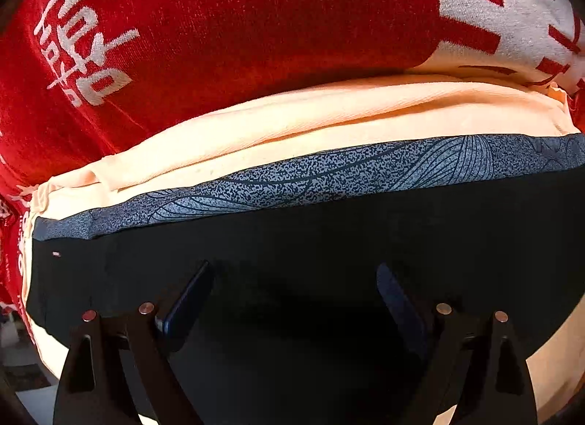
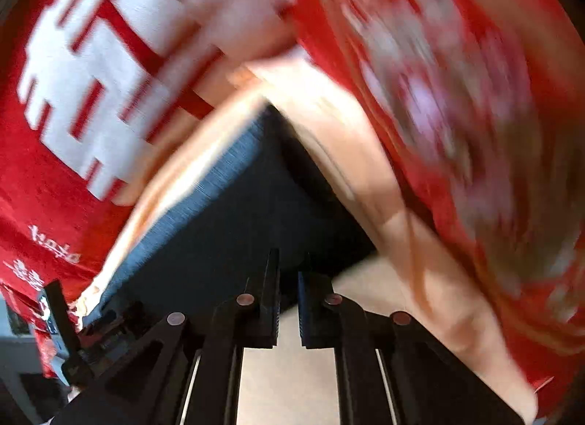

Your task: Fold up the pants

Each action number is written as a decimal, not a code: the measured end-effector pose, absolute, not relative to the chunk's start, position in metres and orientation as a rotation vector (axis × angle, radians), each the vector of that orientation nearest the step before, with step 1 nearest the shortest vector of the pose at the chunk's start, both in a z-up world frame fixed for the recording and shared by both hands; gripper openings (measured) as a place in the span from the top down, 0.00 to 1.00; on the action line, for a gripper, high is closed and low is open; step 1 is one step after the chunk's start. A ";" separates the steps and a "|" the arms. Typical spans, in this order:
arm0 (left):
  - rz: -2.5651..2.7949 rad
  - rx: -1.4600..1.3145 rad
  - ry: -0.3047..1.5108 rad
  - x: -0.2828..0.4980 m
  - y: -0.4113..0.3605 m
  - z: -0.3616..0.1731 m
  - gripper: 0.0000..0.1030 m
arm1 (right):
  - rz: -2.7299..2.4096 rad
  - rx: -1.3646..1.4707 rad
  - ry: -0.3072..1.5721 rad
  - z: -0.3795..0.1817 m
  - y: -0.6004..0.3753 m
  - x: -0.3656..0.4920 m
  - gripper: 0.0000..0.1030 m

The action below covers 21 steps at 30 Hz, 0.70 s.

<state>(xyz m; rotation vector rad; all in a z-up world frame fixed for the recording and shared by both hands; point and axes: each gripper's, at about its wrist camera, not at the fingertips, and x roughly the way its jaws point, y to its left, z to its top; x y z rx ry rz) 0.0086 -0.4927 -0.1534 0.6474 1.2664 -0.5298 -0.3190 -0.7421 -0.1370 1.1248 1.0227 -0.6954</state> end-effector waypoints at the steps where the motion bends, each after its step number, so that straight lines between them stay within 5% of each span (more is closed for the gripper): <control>1: -0.527 0.648 1.272 0.009 -0.492 -0.152 0.11 | -0.693 1.117 1.042 -0.138 -0.741 -0.319 0.88; 3: -0.513 0.636 1.275 0.013 -0.489 -0.146 0.11 | -0.733 1.076 1.063 -0.129 -0.742 -0.322 0.76; 9: -0.497 0.599 1.221 0.024 -0.495 -0.130 0.11 | -0.664 0.879 1.003 -0.083 -0.733 -0.299 0.76; 15: -0.434 0.565 1.254 0.036 -0.494 -0.146 0.11 | -0.639 0.823 1.169 -0.142 -0.741 -0.258 0.75; 21: -0.301 0.498 1.306 0.060 -0.452 -0.140 0.11 | -0.592 0.780 1.136 -0.142 -0.736 -0.266 0.75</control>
